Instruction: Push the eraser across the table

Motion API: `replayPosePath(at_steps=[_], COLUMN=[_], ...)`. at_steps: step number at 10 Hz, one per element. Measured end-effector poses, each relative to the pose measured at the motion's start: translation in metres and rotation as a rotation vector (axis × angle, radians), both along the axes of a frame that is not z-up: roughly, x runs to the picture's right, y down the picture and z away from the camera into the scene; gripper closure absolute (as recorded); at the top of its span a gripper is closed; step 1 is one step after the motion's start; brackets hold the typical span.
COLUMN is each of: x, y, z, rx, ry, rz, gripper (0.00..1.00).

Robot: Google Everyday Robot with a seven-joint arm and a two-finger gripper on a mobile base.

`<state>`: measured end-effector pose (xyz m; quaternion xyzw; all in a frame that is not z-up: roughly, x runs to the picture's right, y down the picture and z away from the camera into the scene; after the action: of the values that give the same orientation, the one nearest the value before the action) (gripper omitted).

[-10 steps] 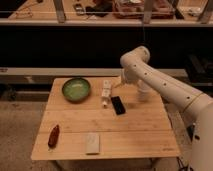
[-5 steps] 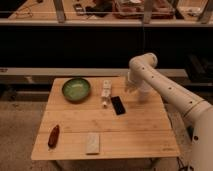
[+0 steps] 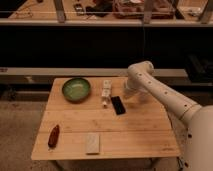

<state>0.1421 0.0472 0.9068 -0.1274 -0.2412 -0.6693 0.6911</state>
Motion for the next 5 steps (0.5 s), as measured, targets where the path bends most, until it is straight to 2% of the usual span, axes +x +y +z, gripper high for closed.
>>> replayPosePath(at_steps=[3, 5], x=[-0.008, -0.01], y=[0.007, 0.018], z=[0.016, 0.028], rx=[0.039, 0.063], ry=[-0.062, -0.099], rz=[-0.011, -0.077], gripper=[1.0, 1.0])
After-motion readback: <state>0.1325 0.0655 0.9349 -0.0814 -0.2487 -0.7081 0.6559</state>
